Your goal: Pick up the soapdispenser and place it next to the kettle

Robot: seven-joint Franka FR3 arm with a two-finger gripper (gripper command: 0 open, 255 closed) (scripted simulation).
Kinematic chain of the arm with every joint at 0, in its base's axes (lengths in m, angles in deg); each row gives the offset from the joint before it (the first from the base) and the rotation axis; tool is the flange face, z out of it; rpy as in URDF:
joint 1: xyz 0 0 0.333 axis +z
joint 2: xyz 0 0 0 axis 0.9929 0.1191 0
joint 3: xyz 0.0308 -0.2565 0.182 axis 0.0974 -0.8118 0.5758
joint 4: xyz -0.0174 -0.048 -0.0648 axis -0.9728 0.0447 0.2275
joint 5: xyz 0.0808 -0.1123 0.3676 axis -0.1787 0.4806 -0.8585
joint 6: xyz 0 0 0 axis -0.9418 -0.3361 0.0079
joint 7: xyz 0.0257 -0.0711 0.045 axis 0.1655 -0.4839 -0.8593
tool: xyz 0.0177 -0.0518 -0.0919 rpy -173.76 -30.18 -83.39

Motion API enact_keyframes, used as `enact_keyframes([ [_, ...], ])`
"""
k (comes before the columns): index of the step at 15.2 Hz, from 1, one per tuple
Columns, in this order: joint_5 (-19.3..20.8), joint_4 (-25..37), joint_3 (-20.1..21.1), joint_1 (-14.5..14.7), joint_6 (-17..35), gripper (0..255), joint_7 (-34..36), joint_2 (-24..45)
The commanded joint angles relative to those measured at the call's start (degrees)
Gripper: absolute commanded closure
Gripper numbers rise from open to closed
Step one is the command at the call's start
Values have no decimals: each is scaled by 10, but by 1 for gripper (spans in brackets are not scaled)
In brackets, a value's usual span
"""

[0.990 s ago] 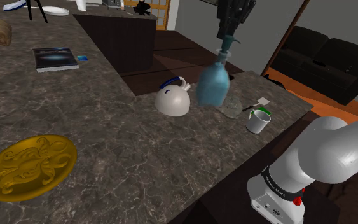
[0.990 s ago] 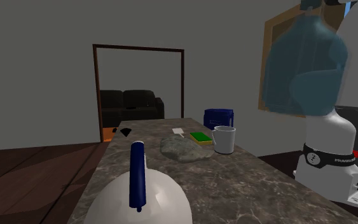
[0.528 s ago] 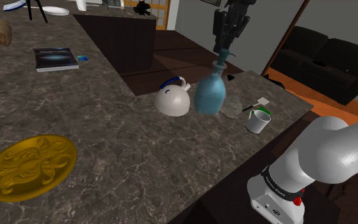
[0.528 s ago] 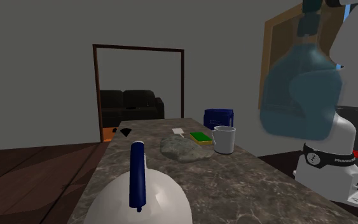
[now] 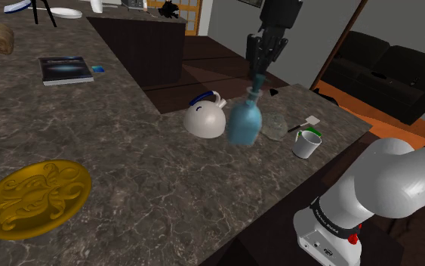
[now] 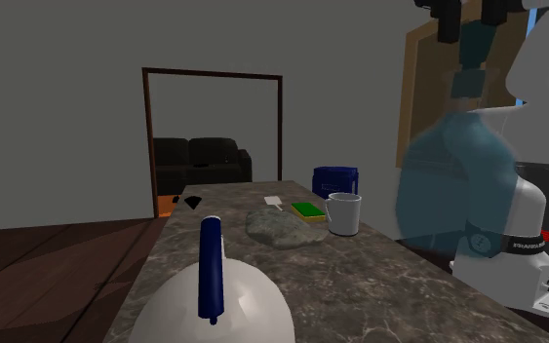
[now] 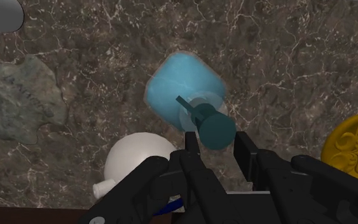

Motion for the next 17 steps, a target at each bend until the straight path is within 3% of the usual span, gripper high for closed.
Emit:
enact_keyframes([
  [1,-1,-17,1,0,14,255,-1,-3],
  [17,-10,-143,10,4,136,255,-9,-7],
])
